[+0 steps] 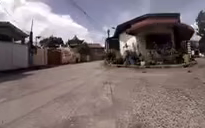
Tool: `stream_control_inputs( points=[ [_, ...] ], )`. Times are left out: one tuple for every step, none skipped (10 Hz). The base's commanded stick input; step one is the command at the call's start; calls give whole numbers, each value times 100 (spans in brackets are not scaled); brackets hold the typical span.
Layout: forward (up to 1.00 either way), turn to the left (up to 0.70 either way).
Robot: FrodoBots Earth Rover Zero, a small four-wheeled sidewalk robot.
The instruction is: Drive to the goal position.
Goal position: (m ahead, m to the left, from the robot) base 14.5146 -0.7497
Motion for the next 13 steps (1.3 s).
stream_control_inputs(
  points=[
    [70,0],
    [70,0],
    [70,0],
    [70,0],
    [70,0],
    [70,0],
    [70,0],
    [70,0],
    [70,0],
    [70,0],
    [70,0],
    [70,0],
    [70,0]
  ],
)
